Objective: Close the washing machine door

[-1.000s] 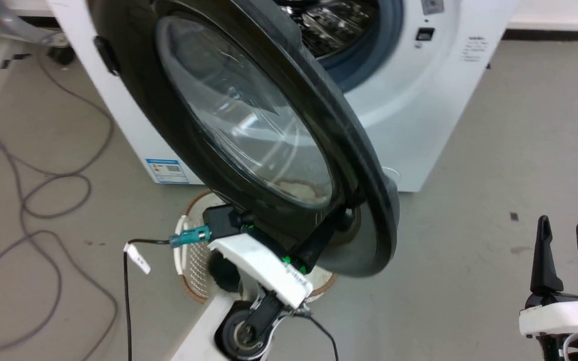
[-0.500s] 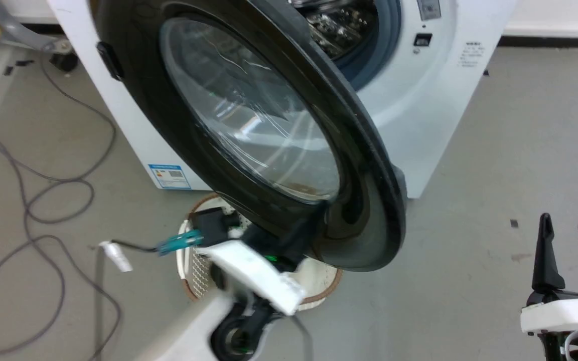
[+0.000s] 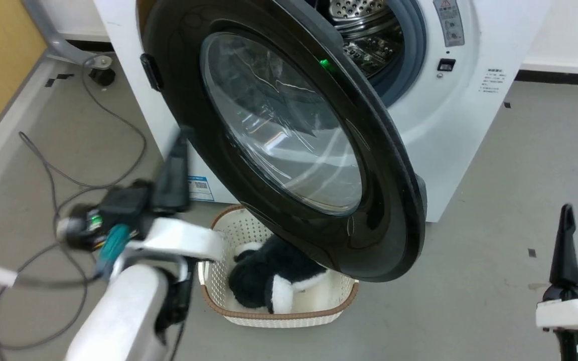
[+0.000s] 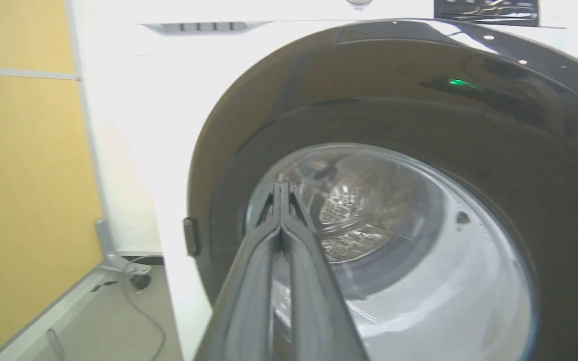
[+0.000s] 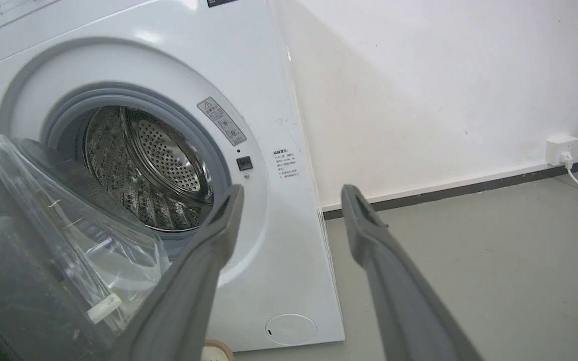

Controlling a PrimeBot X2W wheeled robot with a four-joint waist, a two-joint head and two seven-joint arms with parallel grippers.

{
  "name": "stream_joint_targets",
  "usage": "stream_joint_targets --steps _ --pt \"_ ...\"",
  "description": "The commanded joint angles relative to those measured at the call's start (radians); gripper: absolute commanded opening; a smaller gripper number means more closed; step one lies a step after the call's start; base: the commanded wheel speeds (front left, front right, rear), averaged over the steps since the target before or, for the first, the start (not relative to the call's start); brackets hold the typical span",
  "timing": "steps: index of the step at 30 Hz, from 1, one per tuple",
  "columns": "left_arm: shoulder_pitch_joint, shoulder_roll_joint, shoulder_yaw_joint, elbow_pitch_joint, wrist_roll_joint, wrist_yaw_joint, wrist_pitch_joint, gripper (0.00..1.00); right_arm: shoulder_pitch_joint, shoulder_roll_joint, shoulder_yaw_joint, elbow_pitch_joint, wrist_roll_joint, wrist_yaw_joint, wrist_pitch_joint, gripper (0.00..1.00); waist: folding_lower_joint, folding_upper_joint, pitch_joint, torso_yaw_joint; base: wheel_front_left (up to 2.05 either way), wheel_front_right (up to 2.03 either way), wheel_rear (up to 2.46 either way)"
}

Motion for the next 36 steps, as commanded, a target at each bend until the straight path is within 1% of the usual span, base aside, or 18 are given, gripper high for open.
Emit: stream_joint_targets --steps 1,2,3,4,5,6,9,12,15,19,20,21,23,26,28,32,36 --pt "0.05 -0.007 0.032 -0.031 0.046 0.028 -0.005 0.0 -0.006 0.001 0.0 -0.026 -0.004 0.001 -0.004 1.0 0.0 0.0 -0.007 0.005 0.0 0.0 0.0" --pt "0.075 -0.009 0.056 -0.051 0.082 0.048 -0.005 0.0 -0.009 0.001 0.0 -0.042 -0.001 0.001 -0.004 1.0 0.0 0.0 -0.01 0.008 0.0 0.0 0.0" --pt "0.075 -0.009 0.056 -0.051 0.082 0.048 -0.005 0.0 -0.009 0.001 0.0 -0.042 -0.001 0.001 -0.004 1.0 0.0 0.0 -0.01 0.008 0.0 0.0 0.0" --pt "0.1 -0.011 0.08 -0.067 0.113 0.066 -0.005 0.23 -0.013 0.001 0.004 -0.059 0.002 0.001 -0.004 1.0 0.0 0.0 -0.013 0.011 0.0 0.0 0.0" --pt "0.125 -0.011 0.101 -0.076 0.138 0.081 -0.005 0.65 -0.017 0.001 0.01 -0.078 0.005 0.001 -0.004 1.0 0.0 0.0 -0.016 0.014 0.0 0.0 0.0" --pt "0.147 -0.012 0.121 -0.085 0.16 0.093 -0.005 1.0 -0.02 0.001 0.023 -0.098 0.008 0.001 -0.004 1.0 0.0 0.0 -0.019 0.017 0.0 0.0 0.0" --pt "0.215 -0.017 0.166 -0.096 0.199 0.108 -0.005 1.0 -0.028 0.001 0.072 -0.16 0.021 0.001 -0.004 1.0 0.0 0.0 -0.028 0.028 0.0 0.0 0.0" --pt "0.272 -0.019 0.201 -0.088 0.219 0.108 -0.005 1.0 -0.04 0.001 0.125 -0.218 0.033 0.001 -0.004 1.0 0.0 0.0 -0.037 0.037 0.0 0.0 0.0" --pt "0.322 -0.035 0.228 -0.08 0.215 0.091 -0.005 1.0 -0.055 0.001 0.192 -0.273 0.034 0.001 -0.004 1.0 0.0 0.0 -0.045 0.045 0.0 0.0 0.0" --pt "0.364 -0.062 0.255 -0.078 0.214 0.054 -0.005 1.0 -0.079 0.001 0.293 -0.328 0.021 0.001 -0.004 1.0 0.0 0.0 -0.05 0.055 0.0 0.0 0.0" --pt "0.373 -0.067 0.257 -0.077 0.223 0.048 -0.005 1.0 -0.085 0.001 0.322 -0.339 0.014 0.001 -0.004 0.91 0.0 0.0 -0.051 0.058 0.0 0.0 0.0" --pt "0.384 -0.086 0.273 -0.074 0.234 0.024 -0.005 1.0 -0.095 -0.008 0.424 -0.359 0.0 0.001 -0.004 0.0 0.0 0.0 -0.051 0.064 0.0 0.0 0.0" --pt "0.388 -0.099 0.282 -0.074 0.245 0.01 -0.005 1.0 -0.095 -0.039 0.501 -0.35 0.001 0.001 -0.004 0.0 0.0 0.0 -0.052 0.067 0.0 0.0 0.0" --pt "0.391 -0.118 0.293 -0.073 0.258 -0.009 -0.005 1.0 -0.092 -0.111 0.628 -0.304 -0.014 0.001 -0.004 0.0 0.0 0.0 -0.053 0.068 0.0 0.0 0.0" --pt "0.392 -0.13 0.3 -0.073 0.266 -0.021 -0.005 1.0 -0.088 -0.136 0.684 -0.265 -0.009 0.001 -0.004 0.0 0.0 0.0 -0.053 0.067 0.0 0.0 0.0" --pt "0.392 -0.152 0.313 -0.076 0.283 -0.038 -0.005 1.0 -0.077 -0.188 0.753 -0.16 -0.062 0.001 -0.004 0.0 0.0 0.0 -0.05 0.065 0.0 0.0 0.0" --pt "0.387 -0.166 0.326 -0.073 0.297 -0.056 -0.005 1.0 -0.056 -0.194 0.748 -0.05 -0.084 0.001 -0.004 0.0 0.0 0.0 -0.042 0.061 0.0 0.0 0.0"
